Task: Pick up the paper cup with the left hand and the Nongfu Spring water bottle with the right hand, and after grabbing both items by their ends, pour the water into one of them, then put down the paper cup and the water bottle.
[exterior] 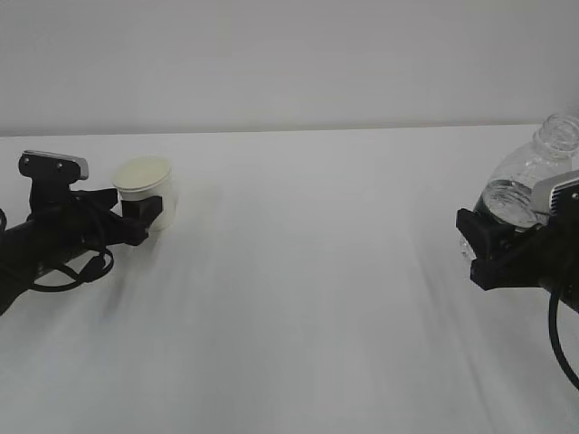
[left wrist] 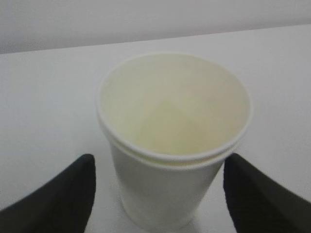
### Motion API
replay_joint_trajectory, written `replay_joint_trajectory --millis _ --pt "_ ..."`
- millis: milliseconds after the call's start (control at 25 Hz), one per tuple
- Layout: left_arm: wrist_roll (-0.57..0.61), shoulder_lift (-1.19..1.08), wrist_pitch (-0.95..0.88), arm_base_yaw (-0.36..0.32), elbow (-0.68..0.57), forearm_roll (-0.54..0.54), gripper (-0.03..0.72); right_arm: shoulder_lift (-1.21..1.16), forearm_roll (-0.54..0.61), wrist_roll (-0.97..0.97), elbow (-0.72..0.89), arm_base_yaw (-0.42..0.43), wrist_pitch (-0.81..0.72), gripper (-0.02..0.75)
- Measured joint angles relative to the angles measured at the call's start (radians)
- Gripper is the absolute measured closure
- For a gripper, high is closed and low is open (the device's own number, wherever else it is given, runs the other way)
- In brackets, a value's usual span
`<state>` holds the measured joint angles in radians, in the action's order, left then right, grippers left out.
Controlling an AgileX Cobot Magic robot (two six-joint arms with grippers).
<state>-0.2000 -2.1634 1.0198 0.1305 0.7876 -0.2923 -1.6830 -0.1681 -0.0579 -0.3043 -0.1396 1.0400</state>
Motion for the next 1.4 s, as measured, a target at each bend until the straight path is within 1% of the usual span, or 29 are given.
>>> replay_joint_trajectory --millis 40,80,280,840,960,1040,1160,1240,1280,1320,1400 --pt "0.0 0.0 -0.004 0.0 0.005 0.0 0.101 0.0 0.0 0.0 0.0 0.0 0.0 0.251" --pt "-0.002 0.0 -0.014 0.0 0.011 -0.001 0.085 0.0 0.0 0.0 0.0 0.0 -0.002 0.251" --pt "-0.002 -0.022 -0.016 0.0 0.043 -0.008 0.099 0.0 0.0 0.0 0.0 0.0 -0.004 0.251" --pt "-0.02 -0.087 -0.027 0.002 0.168 -0.012 0.101 0.0 -0.012 0.0 0.0 0.0 -0.006 0.253" --pt "-0.02 -0.088 -0.04 0.008 0.18 -0.012 0.101 0.0 -0.012 0.0 0.0 0.0 -0.008 0.253" --pt "-0.021 -0.088 -0.042 0.009 0.182 -0.015 0.072 0.0 -0.012 0.0 0.0 0.0 -0.008 0.253" --pt "-0.023 -0.088 -0.045 0.009 0.182 -0.015 0.103 0.0 -0.012 0.0 0.0 0.0 -0.008 0.253" --pt "-0.023 -0.088 -0.045 0.009 0.182 -0.015 0.139 0.0 -0.012 0.0 0.0 0.0 -0.008 0.253" --pt "-0.023 -0.088 -0.045 0.009 0.182 -0.015 0.146 0.0 -0.012 0.0 0.0 0.0 -0.008 0.253" --pt "-0.023 -0.088 -0.045 0.009 0.182 -0.016 0.133 0.0 -0.012 0.0 0.0 0.0 -0.008 0.253" --pt "-0.033 -0.088 -0.045 0.009 0.182 -0.028 0.15 0.0 -0.012 0.0 0.0 0.0 -0.008 0.253"
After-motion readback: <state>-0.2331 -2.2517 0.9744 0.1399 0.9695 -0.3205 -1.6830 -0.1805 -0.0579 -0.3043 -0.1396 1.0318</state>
